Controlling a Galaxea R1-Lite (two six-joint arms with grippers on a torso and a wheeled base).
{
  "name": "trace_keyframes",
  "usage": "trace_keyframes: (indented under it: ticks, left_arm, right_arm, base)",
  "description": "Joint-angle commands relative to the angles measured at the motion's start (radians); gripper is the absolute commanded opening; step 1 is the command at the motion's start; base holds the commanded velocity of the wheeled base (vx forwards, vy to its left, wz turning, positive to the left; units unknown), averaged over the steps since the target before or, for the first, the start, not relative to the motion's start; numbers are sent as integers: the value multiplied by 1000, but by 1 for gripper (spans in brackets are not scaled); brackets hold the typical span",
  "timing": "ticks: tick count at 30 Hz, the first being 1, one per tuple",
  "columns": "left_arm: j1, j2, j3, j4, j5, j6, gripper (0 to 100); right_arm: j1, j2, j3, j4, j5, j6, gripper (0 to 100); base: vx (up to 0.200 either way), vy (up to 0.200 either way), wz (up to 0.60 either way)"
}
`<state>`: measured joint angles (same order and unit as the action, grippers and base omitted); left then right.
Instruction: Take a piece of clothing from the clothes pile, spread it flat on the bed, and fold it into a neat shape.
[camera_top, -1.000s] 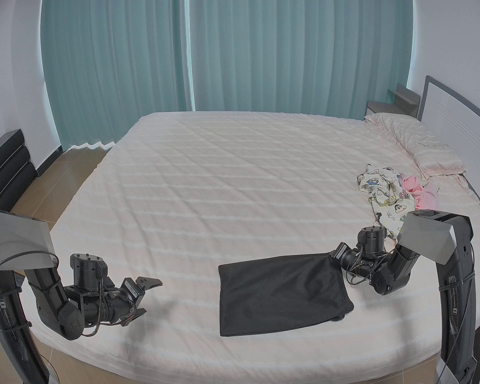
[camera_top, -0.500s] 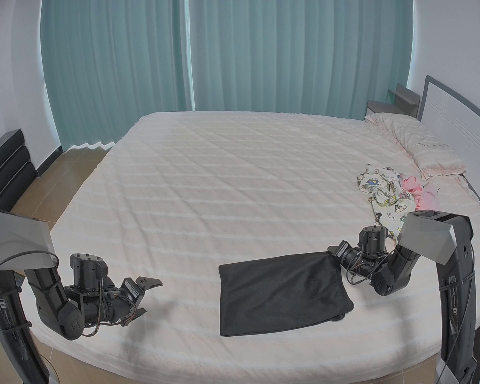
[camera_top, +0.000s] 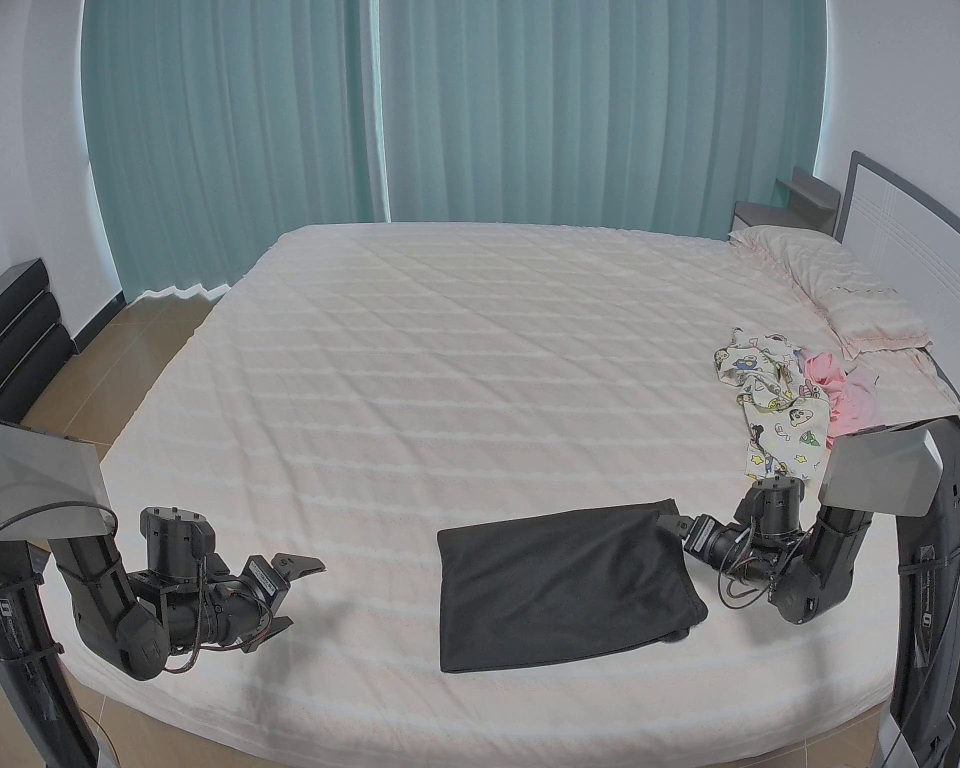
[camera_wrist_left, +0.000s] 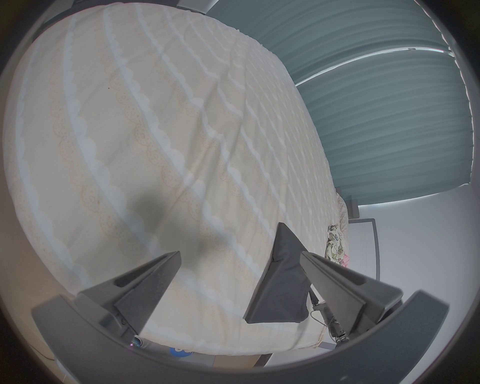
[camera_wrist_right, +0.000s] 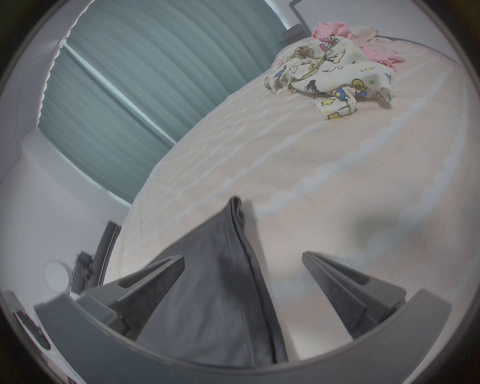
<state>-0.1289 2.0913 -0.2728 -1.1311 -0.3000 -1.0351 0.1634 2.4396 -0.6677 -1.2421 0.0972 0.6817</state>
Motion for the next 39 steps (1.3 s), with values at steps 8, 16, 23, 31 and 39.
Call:
trace_keyframes:
  ticks: [8,16,23,31,39]
  left_arm:
    - [-132,-2,-34,-3,67,20,100]
    - [-271,136,-266,47,206,190,100]
    - [-374,266,-460,142,263,250,100]
    - [-376,345,-503,134,248,423,100]
    - [-402,352,-542,134,248,426,100]
  right_arm:
    - [5,-22,99,-5,90,-73,100]
    - [10,-1,106,-13,90,-100,100]
    - [18,13,111,-28,88,-99,100]
    - [25,12,114,-30,87,-99,100]
    - [27,12,115,-39,87,-99,100]
  base:
    - [0,0,0]
    - [0,0,0]
    - [0,0,0]
    - [0,0,0]
    - [0,0,0]
